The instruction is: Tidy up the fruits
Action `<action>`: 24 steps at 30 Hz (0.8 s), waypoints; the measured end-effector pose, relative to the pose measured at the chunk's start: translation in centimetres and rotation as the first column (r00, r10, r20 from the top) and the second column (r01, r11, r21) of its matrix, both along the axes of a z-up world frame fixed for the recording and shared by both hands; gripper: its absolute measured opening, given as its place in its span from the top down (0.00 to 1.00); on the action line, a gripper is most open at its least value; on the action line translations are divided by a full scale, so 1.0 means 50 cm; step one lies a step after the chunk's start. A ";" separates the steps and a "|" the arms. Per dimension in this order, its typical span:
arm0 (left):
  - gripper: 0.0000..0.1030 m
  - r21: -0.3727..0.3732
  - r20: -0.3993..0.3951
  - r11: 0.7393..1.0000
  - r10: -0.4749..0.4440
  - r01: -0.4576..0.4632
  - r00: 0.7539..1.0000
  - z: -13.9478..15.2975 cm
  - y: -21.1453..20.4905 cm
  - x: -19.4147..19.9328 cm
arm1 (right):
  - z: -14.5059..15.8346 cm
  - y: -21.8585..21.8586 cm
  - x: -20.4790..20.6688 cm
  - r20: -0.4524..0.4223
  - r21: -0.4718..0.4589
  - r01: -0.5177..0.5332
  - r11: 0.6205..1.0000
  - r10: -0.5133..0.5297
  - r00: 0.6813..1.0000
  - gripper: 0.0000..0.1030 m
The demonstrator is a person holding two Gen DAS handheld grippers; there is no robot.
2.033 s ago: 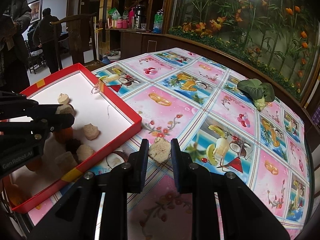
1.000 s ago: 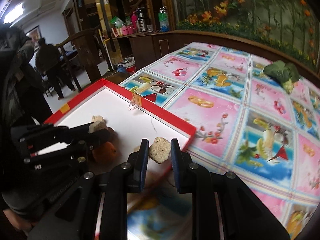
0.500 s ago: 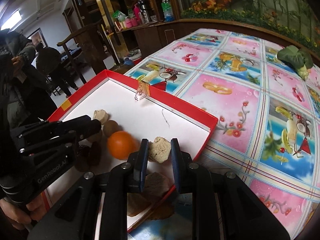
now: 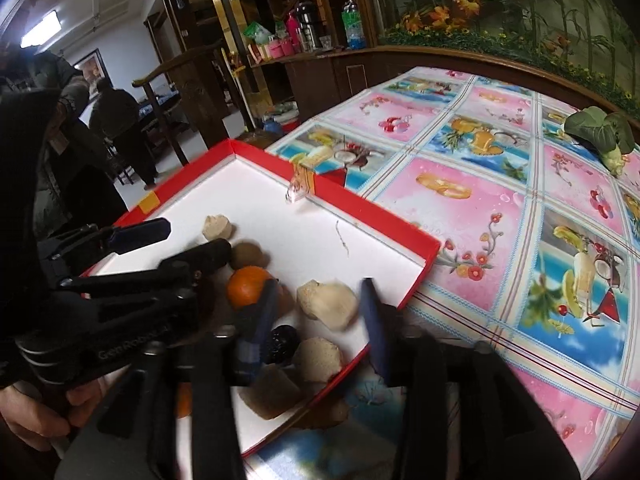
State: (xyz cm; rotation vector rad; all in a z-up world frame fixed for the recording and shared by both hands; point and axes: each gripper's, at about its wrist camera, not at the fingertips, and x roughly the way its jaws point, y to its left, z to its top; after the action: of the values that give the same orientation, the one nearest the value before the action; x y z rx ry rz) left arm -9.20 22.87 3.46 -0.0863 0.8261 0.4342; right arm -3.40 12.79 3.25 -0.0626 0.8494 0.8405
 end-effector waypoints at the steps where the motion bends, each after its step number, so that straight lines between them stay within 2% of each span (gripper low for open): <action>1: 0.33 0.009 0.005 1.000 0.008 -0.008 1.000 0.004 -0.004 -0.002 | 0.005 -0.005 -0.002 0.009 0.010 0.004 1.000 -0.004 1.000 0.50; 4: 0.23 0.034 0.033 0.999 0.032 -0.034 0.999 0.024 -0.017 -0.014 | 0.024 -0.024 -0.004 0.033 0.040 0.017 0.999 -0.018 0.999 0.49; 11: 0.21 0.076 0.113 0.995 0.051 -0.060 0.992 0.083 -0.062 -0.053 | 0.056 -0.064 -0.002 0.050 0.090 0.050 0.995 -0.055 0.997 0.43; 16: 0.17 0.123 0.156 0.988 0.078 -0.098 0.985 0.114 -0.107 -0.072 | 0.070 -0.113 -0.009 0.091 0.096 0.073 0.993 -0.082 0.992 0.43; 20: 0.03 0.184 0.157 0.971 0.125 -0.153 0.980 0.128 -0.147 -0.079 | 0.089 -0.168 -0.013 0.123 0.129 0.100 0.987 -0.116 0.986 0.39; 24: 0.02 0.213 0.184 0.966 0.107 -0.146 0.977 0.145 -0.189 -0.097 | 0.106 -0.221 -0.024 0.143 0.162 0.123 0.979 -0.147 0.979 0.37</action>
State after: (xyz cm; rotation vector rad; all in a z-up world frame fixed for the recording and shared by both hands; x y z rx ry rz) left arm -14.05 13.40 10.69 0.0343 0.5990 0.6306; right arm -4.62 1.77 8.55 0.0642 0.6346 0.7594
